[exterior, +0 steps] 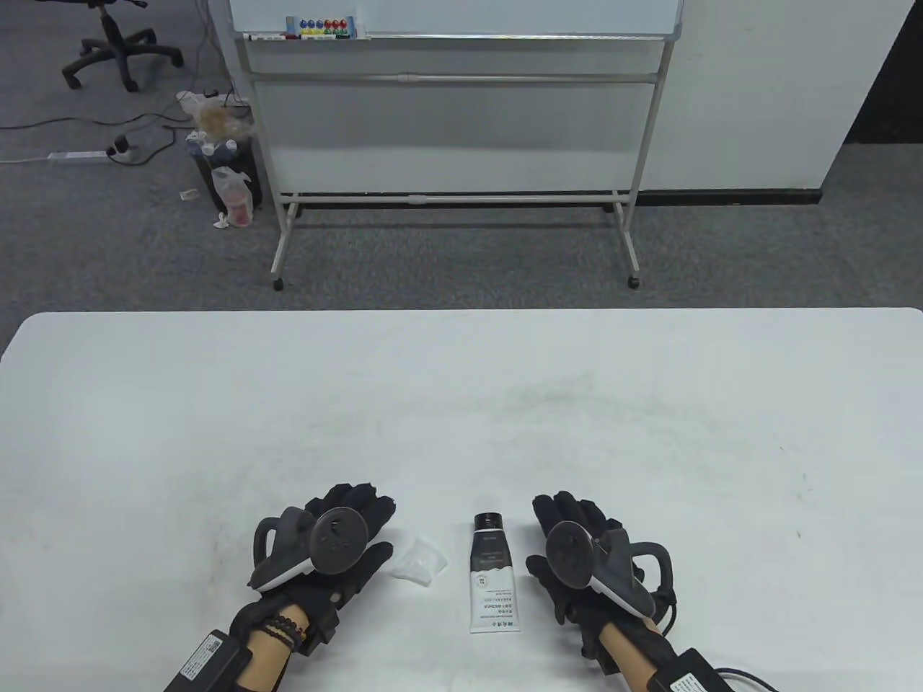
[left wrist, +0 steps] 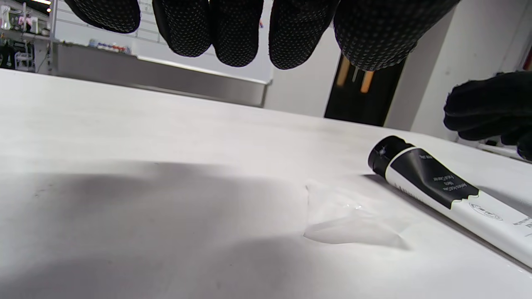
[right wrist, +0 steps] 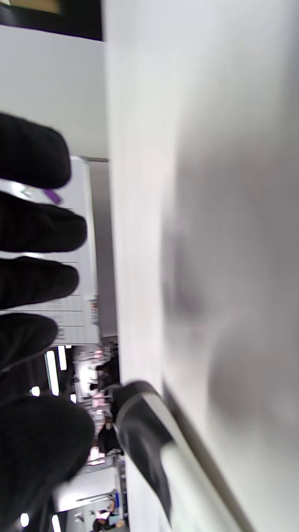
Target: Squeeze cleansing milk onto cotton pad
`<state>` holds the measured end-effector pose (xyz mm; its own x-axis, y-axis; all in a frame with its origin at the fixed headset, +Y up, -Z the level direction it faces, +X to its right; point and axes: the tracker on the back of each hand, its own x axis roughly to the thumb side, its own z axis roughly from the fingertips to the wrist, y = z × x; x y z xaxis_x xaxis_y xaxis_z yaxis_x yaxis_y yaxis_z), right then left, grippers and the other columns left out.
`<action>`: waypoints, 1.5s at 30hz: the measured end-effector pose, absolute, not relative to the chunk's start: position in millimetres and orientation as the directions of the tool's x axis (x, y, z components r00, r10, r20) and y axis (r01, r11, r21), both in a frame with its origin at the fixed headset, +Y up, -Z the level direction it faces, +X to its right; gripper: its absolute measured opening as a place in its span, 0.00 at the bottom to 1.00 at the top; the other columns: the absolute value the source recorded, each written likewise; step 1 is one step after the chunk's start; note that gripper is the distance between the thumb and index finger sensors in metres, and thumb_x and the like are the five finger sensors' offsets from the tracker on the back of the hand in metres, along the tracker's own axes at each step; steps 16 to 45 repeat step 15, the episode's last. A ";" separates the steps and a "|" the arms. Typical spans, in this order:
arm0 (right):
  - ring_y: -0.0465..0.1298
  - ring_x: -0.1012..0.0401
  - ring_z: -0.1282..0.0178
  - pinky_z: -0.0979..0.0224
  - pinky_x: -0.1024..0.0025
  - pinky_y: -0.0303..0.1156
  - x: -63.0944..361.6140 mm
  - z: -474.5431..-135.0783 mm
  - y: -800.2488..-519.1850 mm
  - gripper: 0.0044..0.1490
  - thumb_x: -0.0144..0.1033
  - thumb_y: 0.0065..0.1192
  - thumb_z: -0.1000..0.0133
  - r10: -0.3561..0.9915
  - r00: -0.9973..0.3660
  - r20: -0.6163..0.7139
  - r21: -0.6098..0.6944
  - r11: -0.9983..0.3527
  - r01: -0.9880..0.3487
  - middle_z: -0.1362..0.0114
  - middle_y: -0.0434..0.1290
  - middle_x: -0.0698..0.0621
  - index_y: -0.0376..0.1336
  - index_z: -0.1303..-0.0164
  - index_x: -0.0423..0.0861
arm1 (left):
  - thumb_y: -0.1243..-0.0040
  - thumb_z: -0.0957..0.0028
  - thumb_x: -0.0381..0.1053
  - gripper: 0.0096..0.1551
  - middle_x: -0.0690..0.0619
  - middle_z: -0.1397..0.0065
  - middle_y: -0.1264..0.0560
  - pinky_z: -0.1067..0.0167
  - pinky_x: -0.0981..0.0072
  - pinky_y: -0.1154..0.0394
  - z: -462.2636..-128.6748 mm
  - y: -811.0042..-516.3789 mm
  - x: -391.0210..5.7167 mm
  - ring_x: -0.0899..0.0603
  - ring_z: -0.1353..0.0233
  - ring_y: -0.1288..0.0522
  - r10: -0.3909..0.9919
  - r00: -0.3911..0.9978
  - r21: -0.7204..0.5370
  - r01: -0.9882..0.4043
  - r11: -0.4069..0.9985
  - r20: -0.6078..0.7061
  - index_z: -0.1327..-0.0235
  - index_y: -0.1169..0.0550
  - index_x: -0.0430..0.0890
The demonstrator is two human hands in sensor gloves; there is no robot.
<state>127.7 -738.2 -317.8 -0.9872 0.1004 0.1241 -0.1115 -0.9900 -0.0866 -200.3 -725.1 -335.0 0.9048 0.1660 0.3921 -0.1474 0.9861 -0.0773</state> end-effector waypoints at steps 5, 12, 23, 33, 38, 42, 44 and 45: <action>0.64 0.48 0.14 0.22 0.41 0.62 134.6 -320.7 -734.9 0.53 0.63 0.64 0.55 0.147 -0.982 0.119 -0.060 -0.986 -0.155 0.14 0.59 0.52 0.50 0.19 0.60 | 0.43 0.48 0.61 0.39 0.40 0.15 0.38 0.29 0.25 0.41 -334.5 -725.2 -200.5 0.29 0.17 0.41 0.154 0.909 -0.077 -0.134 0.988 0.388 0.23 0.33 0.49; 0.64 0.47 0.14 0.22 0.41 0.62 142.8 -323.6 -732.2 0.53 0.63 0.64 0.55 0.179 -0.978 0.108 -0.049 -0.982 -0.185 0.14 0.59 0.52 0.50 0.19 0.60 | 0.44 0.48 0.61 0.39 0.40 0.15 0.38 0.29 0.25 0.41 -337.7 -728.7 -204.4 0.29 0.17 0.40 0.169 0.911 -0.093 -0.145 0.985 0.377 0.23 0.33 0.49; 0.64 0.48 0.14 0.22 0.40 0.62 145.2 -322.7 -729.8 0.53 0.63 0.64 0.55 0.189 -0.976 0.109 -0.055 -0.979 -0.196 0.15 0.59 0.52 0.50 0.19 0.60 | 0.44 0.48 0.61 0.39 0.40 0.15 0.38 0.29 0.25 0.41 -338.9 -731.5 -205.0 0.29 0.17 0.40 0.176 0.910 -0.101 -0.149 0.984 0.374 0.23 0.32 0.49; 0.64 0.48 0.14 0.22 0.40 0.62 145.2 -322.7 -729.8 0.53 0.63 0.64 0.55 0.189 -0.976 0.109 -0.055 -0.979 -0.196 0.15 0.59 0.52 0.50 0.19 0.60 | 0.44 0.48 0.61 0.39 0.40 0.15 0.38 0.29 0.25 0.41 -338.9 -731.5 -205.0 0.29 0.17 0.40 0.176 0.910 -0.101 -0.149 0.984 0.374 0.23 0.32 0.49; 0.64 0.48 0.14 0.22 0.40 0.62 145.2 -322.7 -729.8 0.53 0.63 0.64 0.55 0.189 -0.976 0.109 -0.055 -0.979 -0.196 0.15 0.59 0.52 0.50 0.19 0.60 | 0.44 0.48 0.61 0.39 0.40 0.15 0.38 0.29 0.25 0.41 -338.9 -731.5 -205.0 0.29 0.17 0.40 0.176 0.910 -0.101 -0.149 0.984 0.374 0.23 0.32 0.49; 0.64 0.48 0.14 0.22 0.40 0.62 145.2 -322.7 -729.8 0.53 0.63 0.64 0.55 0.189 -0.976 0.109 -0.055 -0.979 -0.196 0.15 0.59 0.52 0.50 0.19 0.60 | 0.44 0.48 0.61 0.39 0.40 0.15 0.38 0.29 0.25 0.41 -338.9 -731.5 -205.0 0.29 0.17 0.40 0.176 0.910 -0.101 -0.149 0.984 0.374 0.23 0.32 0.49; 0.64 0.48 0.14 0.22 0.40 0.62 145.2 -322.7 -729.8 0.53 0.63 0.64 0.55 0.189 -0.976 0.109 -0.055 -0.979 -0.196 0.15 0.59 0.52 0.50 0.19 0.60 | 0.44 0.48 0.61 0.39 0.40 0.15 0.38 0.29 0.25 0.41 -338.9 -731.5 -205.0 0.29 0.17 0.40 0.176 0.910 -0.101 -0.149 0.984 0.374 0.23 0.32 0.49; 0.64 0.48 0.14 0.22 0.40 0.62 145.2 -322.7 -729.8 0.53 0.63 0.64 0.55 0.189 -0.976 0.109 -0.055 -0.979 -0.196 0.15 0.59 0.52 0.50 0.19 0.60 | 0.44 0.48 0.61 0.39 0.40 0.15 0.38 0.29 0.25 0.41 -338.9 -731.5 -205.0 0.29 0.17 0.40 0.176 0.910 -0.101 -0.149 0.984 0.374 0.23 0.32 0.49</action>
